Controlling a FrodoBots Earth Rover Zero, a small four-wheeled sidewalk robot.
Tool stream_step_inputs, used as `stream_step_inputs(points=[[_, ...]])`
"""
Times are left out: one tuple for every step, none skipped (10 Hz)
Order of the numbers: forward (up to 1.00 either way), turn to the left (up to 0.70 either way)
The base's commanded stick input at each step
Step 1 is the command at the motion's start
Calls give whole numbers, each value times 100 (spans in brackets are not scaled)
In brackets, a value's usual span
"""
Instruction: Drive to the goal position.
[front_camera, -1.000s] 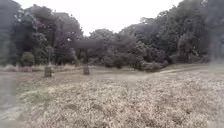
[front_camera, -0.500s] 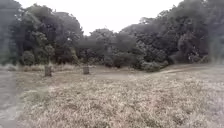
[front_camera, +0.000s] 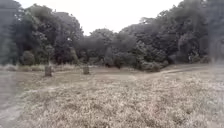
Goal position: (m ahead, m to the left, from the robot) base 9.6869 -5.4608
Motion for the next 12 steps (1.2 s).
stream_step_inputs(points=[[45,0],[45,0],[45,0],[45,0],[45,0],[45,0],[45,0],[45,0],[45,0],[45,0],[0,0],[0,0]])
